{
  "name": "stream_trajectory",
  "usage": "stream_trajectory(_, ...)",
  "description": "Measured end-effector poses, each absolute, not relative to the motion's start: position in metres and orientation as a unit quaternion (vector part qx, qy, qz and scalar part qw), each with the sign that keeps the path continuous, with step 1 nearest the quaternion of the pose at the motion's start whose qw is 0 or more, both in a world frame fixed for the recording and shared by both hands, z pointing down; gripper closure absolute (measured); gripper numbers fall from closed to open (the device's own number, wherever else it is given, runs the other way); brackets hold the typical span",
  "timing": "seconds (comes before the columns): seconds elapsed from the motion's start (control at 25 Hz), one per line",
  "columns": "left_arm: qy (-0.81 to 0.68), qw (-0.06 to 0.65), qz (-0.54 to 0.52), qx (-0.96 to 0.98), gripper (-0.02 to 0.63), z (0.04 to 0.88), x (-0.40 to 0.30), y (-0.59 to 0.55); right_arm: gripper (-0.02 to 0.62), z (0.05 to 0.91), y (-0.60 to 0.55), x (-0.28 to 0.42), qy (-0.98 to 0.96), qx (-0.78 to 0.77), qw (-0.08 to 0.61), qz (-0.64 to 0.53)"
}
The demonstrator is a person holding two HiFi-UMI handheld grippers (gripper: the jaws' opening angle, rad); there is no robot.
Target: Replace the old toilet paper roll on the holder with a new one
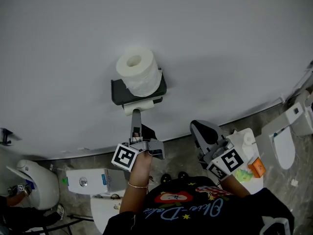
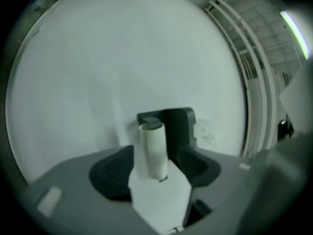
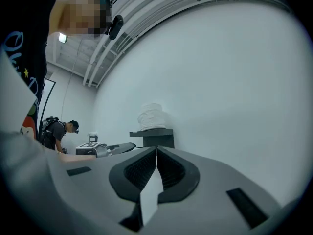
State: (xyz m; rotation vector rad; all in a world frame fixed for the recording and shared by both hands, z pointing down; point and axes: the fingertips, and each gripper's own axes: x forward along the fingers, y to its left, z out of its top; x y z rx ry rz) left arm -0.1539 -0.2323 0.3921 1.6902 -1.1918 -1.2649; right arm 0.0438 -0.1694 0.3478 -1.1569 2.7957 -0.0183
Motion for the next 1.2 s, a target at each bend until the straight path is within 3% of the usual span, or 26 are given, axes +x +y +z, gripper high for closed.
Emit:
stream_trajectory(0.28, -0.458, 0.358, -0.499, 0.642, 0.324, 0.395, -0.156, -0.261, 0.581, 0.348, -0.174, 0.060, 0.917, -0.396, 0.055, -0.002)
stream_trajectory(0.4, -0.453, 0.347, -0.495, 0.656, 0.436, 0.388, -0.149, -0.262, 0.581, 0.348, -0.176, 0.065, 0.914, -0.402, 0.055, 0.000)
stream_trajectory(0.76, -0.409, 0.373, -0.466, 0.691, 0.437, 0.384, -0.084, -0.276, 0.581, 0.351, -0.174, 0.093, 0.899, -0.435, 0.056, -0.003)
stream_trajectory(1.04, -0.396, 0.398, -0.363, 0.743, 0.437, 0.408, -0.012, -0.277, 0.581, 0.355, -0.169, 0.118, 0.883, -0.466, 0.055, -0.007)
stream_trajectory(1.2, -0.441, 0.308, -0.244, 0.807, 0.437, 0.411, -0.009, -0.255, 0.581, 0.355, -0.171, 0.121, 0.881, -0.468, 0.061, -0.010)
